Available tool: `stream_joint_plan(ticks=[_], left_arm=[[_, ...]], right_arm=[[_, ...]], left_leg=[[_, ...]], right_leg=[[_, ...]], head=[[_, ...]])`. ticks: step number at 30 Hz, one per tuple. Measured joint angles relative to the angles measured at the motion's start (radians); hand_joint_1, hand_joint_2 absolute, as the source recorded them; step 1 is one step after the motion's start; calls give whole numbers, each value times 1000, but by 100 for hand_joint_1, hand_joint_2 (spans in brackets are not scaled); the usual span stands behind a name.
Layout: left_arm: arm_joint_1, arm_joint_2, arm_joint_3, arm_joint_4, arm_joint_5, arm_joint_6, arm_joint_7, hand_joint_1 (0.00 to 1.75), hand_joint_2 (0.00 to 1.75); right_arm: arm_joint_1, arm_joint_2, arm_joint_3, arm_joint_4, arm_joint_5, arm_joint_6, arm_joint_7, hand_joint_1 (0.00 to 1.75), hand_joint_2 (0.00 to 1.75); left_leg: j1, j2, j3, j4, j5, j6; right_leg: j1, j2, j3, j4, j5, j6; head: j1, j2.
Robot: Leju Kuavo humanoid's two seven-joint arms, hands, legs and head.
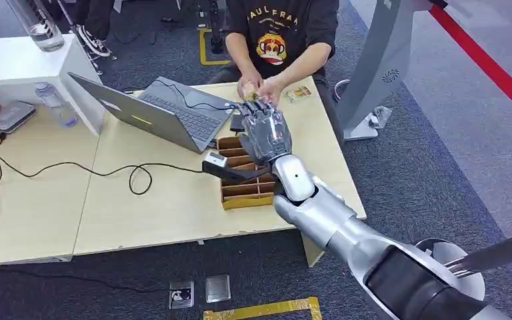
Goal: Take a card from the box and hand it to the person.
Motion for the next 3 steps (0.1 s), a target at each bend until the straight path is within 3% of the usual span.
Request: stream_joint_plan(ticks=[3], left_arm=[[0,0,0,0,6,0,0,0,175]], right_arm=[[20,-3,-6,-39,-21,-9,-5,0,175]], left_leg=[[0,0,0,0,0,0]], right_leg=[[0,0,0,0,0,0]], head=[[0,0]])
